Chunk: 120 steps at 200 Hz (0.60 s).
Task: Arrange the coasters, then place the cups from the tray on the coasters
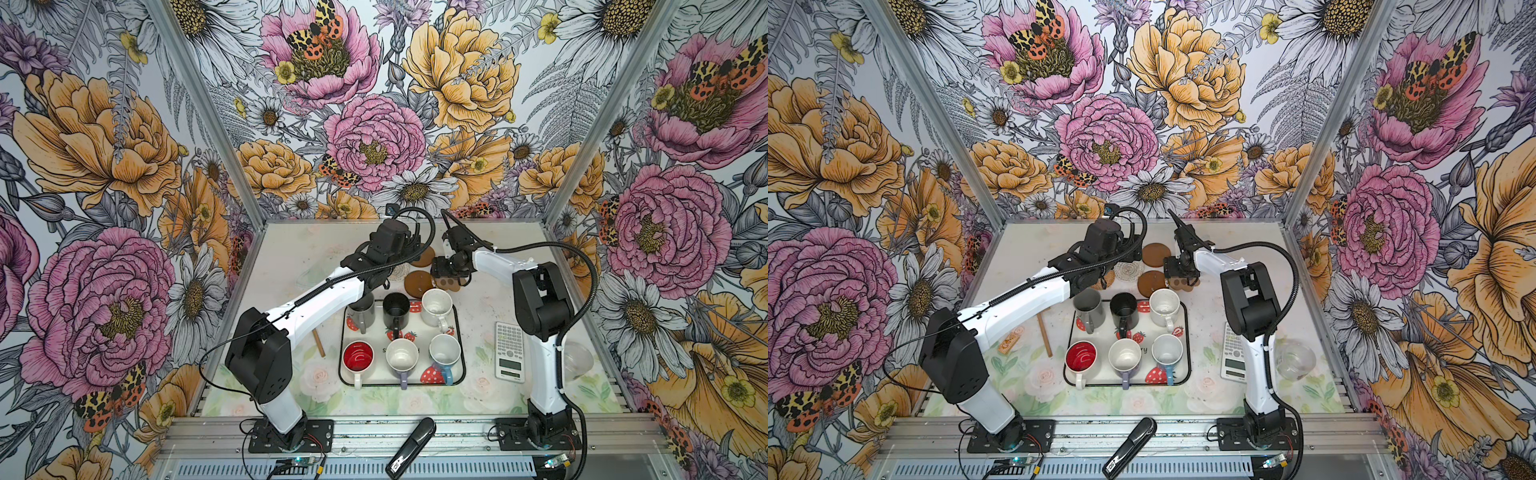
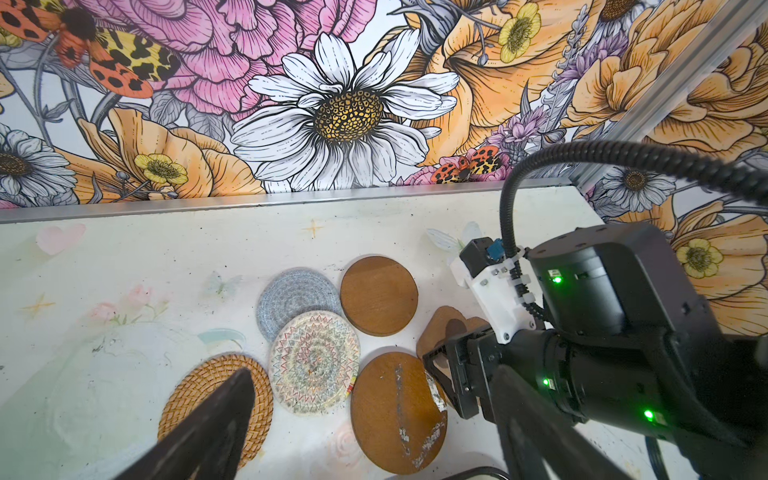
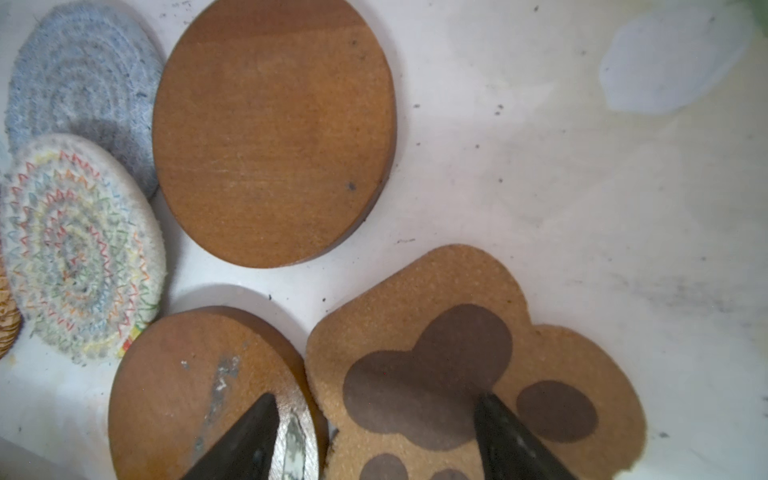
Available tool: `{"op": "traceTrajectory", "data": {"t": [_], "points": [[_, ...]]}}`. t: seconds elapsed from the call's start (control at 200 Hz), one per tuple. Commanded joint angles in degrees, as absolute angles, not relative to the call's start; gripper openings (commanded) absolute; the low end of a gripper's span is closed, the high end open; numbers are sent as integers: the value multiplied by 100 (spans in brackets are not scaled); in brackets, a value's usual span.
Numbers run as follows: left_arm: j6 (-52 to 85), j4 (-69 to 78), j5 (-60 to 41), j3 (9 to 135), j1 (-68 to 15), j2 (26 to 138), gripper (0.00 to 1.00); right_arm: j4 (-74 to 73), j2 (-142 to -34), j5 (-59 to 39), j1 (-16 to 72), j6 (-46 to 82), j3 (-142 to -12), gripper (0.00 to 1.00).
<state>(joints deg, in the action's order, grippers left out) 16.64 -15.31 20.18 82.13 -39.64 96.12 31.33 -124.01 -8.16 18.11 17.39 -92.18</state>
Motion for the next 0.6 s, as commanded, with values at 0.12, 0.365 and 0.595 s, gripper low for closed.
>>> {"op": "traceTrajectory", "data": {"t": [0.12, 0.365, 0.595], "points": [[1756, -1615, 2171, 8486, -4035, 9773, 90, 3596, -12770, -396, 1883, 1673, -9513, 77], [1723, -1635, 2197, 8429, -4061, 9731, 90, 3926, -12779, 36, 1893, 1536, -9520, 77], [1708, -1619, 2298, 8293, -4055, 9602, 90, 4042, -12746, 195, 1829, 1508, -9510, 77]]}}
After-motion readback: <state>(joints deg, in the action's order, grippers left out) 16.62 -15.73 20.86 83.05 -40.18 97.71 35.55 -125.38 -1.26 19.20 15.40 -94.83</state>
